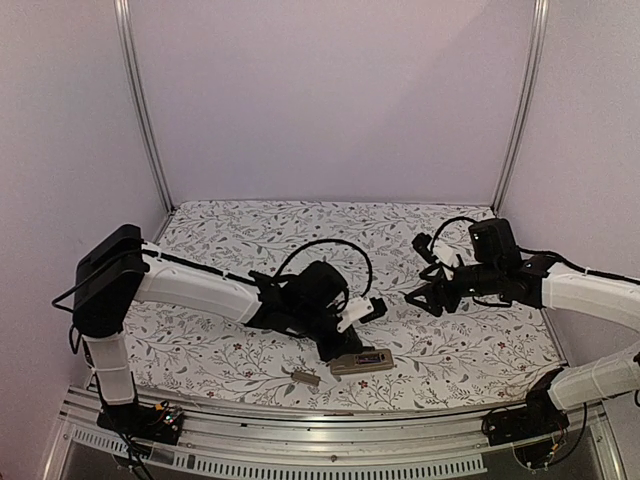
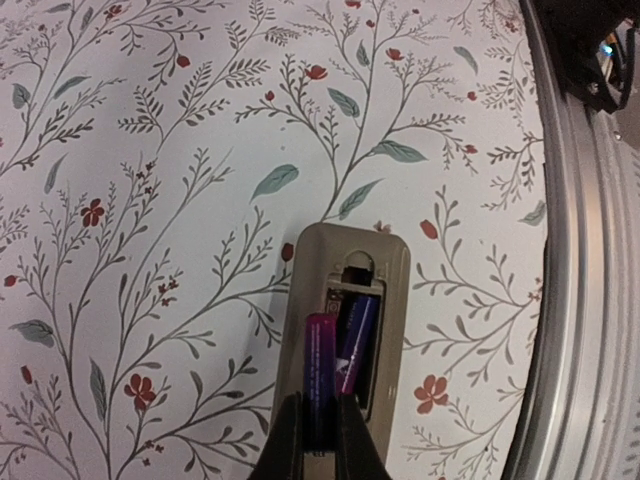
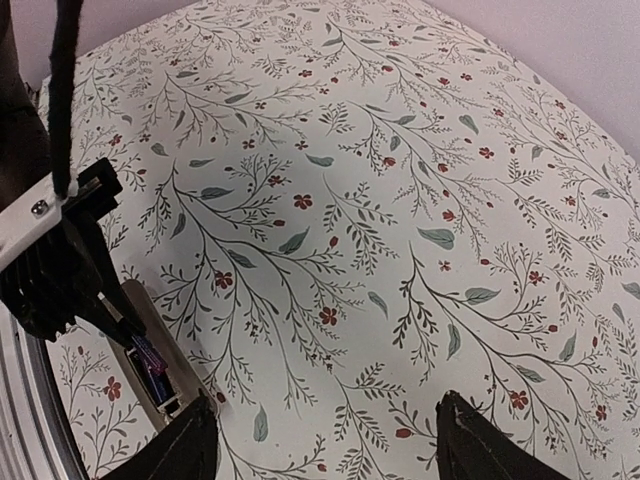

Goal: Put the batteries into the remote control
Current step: Place the battery cover on the remote control without the battery cover.

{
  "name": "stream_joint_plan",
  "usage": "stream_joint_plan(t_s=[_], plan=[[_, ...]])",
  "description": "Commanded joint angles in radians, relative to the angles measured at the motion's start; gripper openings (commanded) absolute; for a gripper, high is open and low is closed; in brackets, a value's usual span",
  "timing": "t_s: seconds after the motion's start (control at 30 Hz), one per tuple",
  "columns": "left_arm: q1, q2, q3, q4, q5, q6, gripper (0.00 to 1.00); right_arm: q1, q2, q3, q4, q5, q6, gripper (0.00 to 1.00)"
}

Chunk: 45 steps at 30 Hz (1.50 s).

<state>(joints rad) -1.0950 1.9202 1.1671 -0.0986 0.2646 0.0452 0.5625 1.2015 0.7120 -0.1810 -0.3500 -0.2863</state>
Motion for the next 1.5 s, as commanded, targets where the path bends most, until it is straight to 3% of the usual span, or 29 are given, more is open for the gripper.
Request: stream_joint_plan(t_s=[0.0,1.1,1.23,1.47], plan=[[-0.006,0.025,0.033,-0.099,-0.039,0.030,0.00,0.002,0.014,-0.018,0.027,0.004,0.033,0.73],[-0.045,0.088,0.095,-0.188,-0.082,0.067,0.00,0.002,-0.016,-0.045,0.060,-0.040,0.063,0.72],[-0.050,0.112,0.117,-0.182,-0.073,0.071,0.00,0.002,0.039,-0.003,0.038,-0.046,0.212,0.69],[-0.053,0.139,0.132,-0.174,-0.065,0.074,0.00,0.003,0.193,0.068,-0.111,-0.079,0.618,0.59]])
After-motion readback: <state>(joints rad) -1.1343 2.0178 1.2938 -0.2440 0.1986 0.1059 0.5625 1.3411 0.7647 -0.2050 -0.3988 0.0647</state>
